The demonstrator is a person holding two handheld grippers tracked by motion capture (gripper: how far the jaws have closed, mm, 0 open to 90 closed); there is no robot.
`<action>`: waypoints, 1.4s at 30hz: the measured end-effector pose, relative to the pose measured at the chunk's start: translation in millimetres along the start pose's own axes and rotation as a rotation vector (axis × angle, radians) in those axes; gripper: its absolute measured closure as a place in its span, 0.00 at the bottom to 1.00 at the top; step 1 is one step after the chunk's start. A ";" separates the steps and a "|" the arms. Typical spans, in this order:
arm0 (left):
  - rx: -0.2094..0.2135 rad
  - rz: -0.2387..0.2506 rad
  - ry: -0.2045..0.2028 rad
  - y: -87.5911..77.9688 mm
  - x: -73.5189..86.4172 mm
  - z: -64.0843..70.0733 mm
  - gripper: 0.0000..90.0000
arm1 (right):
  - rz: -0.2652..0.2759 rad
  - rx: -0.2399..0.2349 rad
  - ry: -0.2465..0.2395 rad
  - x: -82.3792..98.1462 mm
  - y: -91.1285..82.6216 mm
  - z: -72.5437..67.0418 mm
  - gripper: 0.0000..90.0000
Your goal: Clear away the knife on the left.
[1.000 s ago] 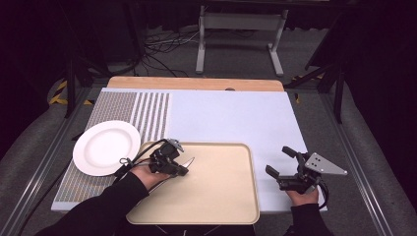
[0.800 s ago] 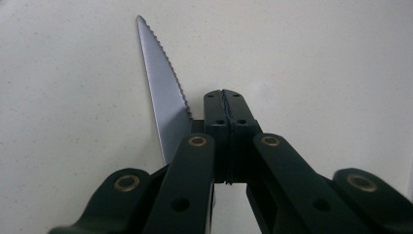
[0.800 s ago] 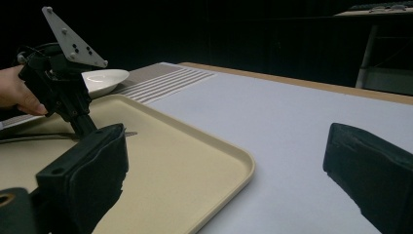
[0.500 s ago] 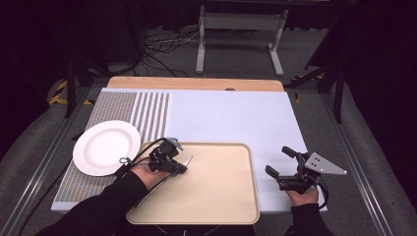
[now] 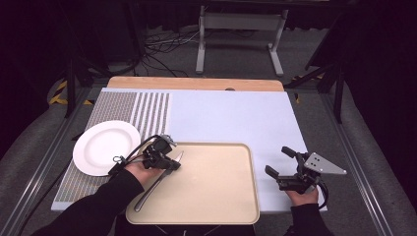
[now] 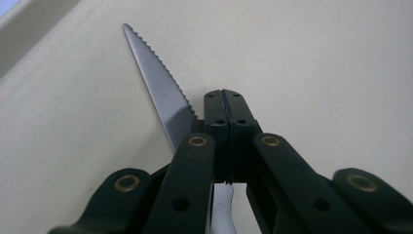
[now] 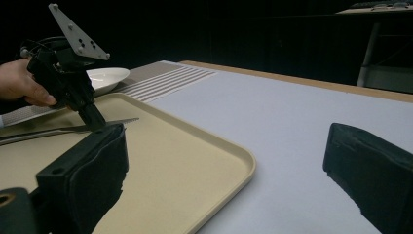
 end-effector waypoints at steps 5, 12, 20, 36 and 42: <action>-0.013 0.001 -0.020 -4.0 5.1 -8.9 1.00 | -0.002 0.000 0.000 0.3 0.3 0.0 0.04; -0.029 -0.003 -0.036 -9.7 13.0 -18.7 1.00 | -0.003 0.002 0.000 0.5 0.7 0.0 0.04; -0.046 -0.004 -0.055 -14.3 19.1 -27.0 1.00 | -0.006 0.001 0.002 0.9 0.9 -0.1 0.04; -0.056 -0.011 -0.085 -20.9 28.9 -36.7 1.00 | -0.007 0.000 0.003 1.1 1.2 0.0 0.04; -0.057 -0.011 -0.067 -21.6 29.4 -37.4 1.00 | -0.008 0.000 0.004 1.3 1.4 0.0 0.04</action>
Point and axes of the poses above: each handheld gripper's, and its own axes: y roughly forward along the jaws, x roughly out of its underside, z roughly to its right, the point moved 9 cm from there along y, roughly forward along the jaws, and after that the axes turned 9 degrees about -x, right-handed, at the moved point
